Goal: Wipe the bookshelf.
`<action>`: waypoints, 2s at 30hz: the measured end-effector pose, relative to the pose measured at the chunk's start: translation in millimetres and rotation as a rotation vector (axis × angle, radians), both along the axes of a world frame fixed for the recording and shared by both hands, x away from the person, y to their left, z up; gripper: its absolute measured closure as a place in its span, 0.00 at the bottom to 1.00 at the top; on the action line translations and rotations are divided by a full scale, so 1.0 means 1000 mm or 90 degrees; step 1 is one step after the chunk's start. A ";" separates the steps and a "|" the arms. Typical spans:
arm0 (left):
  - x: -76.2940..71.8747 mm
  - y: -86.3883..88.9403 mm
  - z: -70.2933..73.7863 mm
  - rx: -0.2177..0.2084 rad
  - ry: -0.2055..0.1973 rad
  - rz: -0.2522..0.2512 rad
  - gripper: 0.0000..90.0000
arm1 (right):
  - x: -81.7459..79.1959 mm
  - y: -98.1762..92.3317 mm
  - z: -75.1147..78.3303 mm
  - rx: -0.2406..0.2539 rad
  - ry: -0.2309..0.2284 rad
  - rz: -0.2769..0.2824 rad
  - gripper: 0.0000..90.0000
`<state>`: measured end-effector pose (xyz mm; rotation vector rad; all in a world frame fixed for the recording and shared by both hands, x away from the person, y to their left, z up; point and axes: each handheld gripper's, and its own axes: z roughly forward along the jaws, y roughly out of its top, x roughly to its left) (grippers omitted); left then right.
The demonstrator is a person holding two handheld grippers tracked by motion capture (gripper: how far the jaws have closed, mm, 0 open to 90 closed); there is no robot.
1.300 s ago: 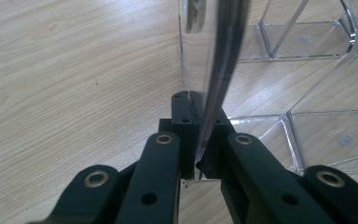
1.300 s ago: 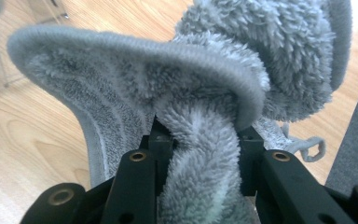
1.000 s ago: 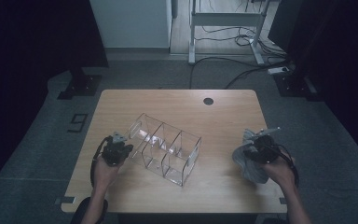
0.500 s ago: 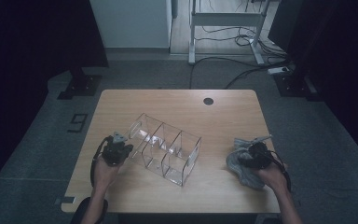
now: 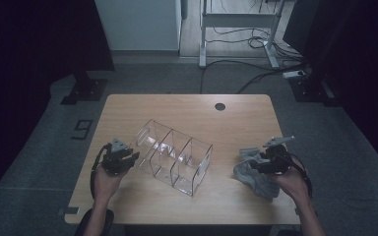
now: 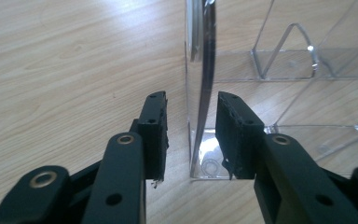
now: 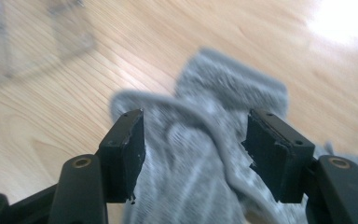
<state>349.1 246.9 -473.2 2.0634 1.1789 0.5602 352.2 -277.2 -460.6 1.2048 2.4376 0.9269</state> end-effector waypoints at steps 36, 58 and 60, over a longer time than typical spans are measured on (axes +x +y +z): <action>0.031 -0.003 0.010 0.001 0.017 -0.001 0.95 | 0.027 0.118 0.016 0.087 -0.003 0.206 0.43; 0.067 -0.028 0.013 0.008 0.035 -0.001 0.91 | -0.004 0.117 0.017 0.100 0.010 0.243 0.53; 0.067 -0.028 0.013 0.008 0.033 0.001 0.89 | -0.005 0.116 0.017 0.099 0.010 0.247 0.53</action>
